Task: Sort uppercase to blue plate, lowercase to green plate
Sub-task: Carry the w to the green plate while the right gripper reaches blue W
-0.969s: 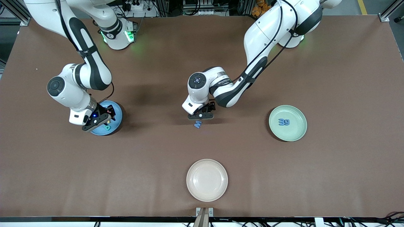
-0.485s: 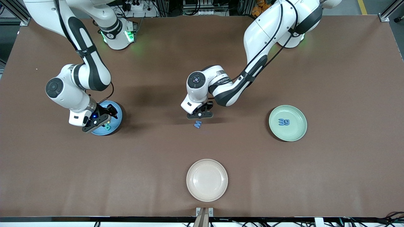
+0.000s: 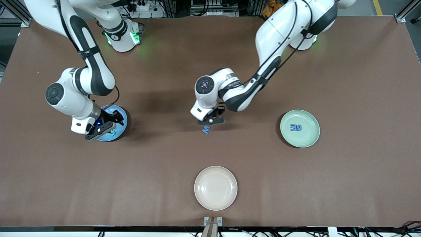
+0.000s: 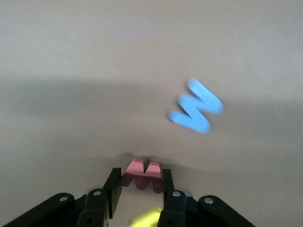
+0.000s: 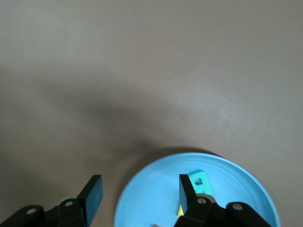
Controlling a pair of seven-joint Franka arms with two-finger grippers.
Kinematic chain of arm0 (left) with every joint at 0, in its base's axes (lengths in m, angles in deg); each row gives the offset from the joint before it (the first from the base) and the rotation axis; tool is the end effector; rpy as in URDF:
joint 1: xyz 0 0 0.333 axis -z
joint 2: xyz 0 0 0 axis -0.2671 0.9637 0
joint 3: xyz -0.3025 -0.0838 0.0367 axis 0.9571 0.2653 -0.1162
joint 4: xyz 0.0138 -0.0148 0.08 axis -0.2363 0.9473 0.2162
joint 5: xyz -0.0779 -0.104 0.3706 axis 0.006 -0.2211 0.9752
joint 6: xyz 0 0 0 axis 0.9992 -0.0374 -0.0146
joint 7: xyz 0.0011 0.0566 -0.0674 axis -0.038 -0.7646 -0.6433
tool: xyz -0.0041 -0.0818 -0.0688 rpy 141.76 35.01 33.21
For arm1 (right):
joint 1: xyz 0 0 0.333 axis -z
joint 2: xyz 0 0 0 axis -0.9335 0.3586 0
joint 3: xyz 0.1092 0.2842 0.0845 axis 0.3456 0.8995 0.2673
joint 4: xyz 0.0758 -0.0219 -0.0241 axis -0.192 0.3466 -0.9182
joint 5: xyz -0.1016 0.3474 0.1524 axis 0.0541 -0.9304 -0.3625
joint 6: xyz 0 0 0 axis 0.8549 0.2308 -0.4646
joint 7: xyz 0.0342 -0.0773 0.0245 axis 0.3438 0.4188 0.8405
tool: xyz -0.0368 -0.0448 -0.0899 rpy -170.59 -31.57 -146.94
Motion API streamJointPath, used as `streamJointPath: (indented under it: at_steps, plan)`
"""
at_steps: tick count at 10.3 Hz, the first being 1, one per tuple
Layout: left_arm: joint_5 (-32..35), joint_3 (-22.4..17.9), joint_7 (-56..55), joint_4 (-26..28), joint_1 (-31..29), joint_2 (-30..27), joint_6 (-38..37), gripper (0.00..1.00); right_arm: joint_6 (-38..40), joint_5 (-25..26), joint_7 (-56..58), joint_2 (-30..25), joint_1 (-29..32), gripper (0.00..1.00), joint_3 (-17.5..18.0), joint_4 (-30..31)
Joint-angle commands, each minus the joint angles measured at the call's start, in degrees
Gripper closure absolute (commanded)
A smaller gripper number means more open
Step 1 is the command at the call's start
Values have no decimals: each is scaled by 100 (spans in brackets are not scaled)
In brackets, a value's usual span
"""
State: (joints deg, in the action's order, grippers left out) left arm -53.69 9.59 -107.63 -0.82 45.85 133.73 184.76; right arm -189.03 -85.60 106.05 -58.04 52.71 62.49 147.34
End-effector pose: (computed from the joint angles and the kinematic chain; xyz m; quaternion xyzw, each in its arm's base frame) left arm 0.4948 -0.5277 0.1998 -0.9971 -0.0681 0.0206 0.0274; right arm 0.5660 0.0640 0.2692 -0.9706 -0.2320 -0.0308 0.0567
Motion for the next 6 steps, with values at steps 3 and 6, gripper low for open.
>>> streamJointPath:
  at_steps: [3,6]
  plan:
    - [-270,209,196,536,-1695,-1039,-700,100,65,-913,-1223,243,-962,25,26,-585]
    - [-270,903,1179,1521,-3384,-1542,-701,100,-66,-1012,-4370,769,-1641,24,158,-1341]
